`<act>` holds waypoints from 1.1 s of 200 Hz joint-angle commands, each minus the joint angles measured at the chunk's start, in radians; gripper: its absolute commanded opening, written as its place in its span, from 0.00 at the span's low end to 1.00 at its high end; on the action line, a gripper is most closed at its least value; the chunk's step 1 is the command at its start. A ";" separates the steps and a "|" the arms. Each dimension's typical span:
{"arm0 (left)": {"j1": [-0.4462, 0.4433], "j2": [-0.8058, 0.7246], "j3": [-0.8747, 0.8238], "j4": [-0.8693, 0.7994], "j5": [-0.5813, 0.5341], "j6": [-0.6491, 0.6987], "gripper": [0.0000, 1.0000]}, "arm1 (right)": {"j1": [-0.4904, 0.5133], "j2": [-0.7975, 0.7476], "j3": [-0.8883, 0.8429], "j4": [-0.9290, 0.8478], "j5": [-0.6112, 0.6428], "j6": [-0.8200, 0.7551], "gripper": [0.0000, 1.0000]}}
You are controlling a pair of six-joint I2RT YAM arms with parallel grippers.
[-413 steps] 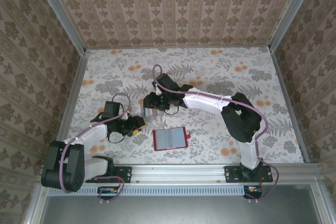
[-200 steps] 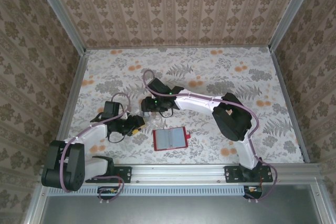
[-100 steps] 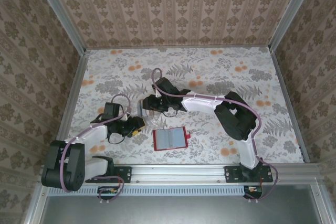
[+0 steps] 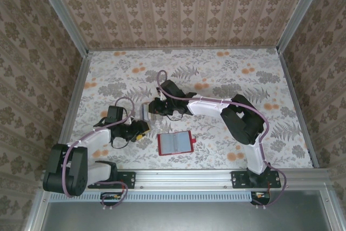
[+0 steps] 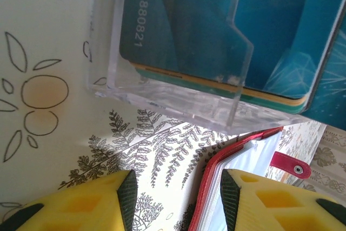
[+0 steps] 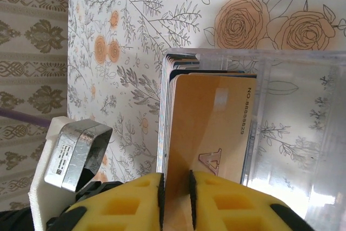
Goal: Put the credit cards into the card holder
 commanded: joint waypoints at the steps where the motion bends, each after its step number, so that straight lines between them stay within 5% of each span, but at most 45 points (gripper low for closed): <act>1: 0.005 0.010 0.006 0.011 0.017 0.002 0.48 | -0.001 -0.037 0.011 0.004 -0.022 0.000 0.17; 136: 0.006 0.003 0.007 -0.006 0.021 0.014 0.48 | -0.007 -0.123 -0.005 -0.153 0.072 -0.103 0.06; 220: -0.082 -0.043 0.031 -0.081 0.021 0.058 0.49 | -0.048 -0.472 -0.285 -0.213 0.066 -0.164 0.00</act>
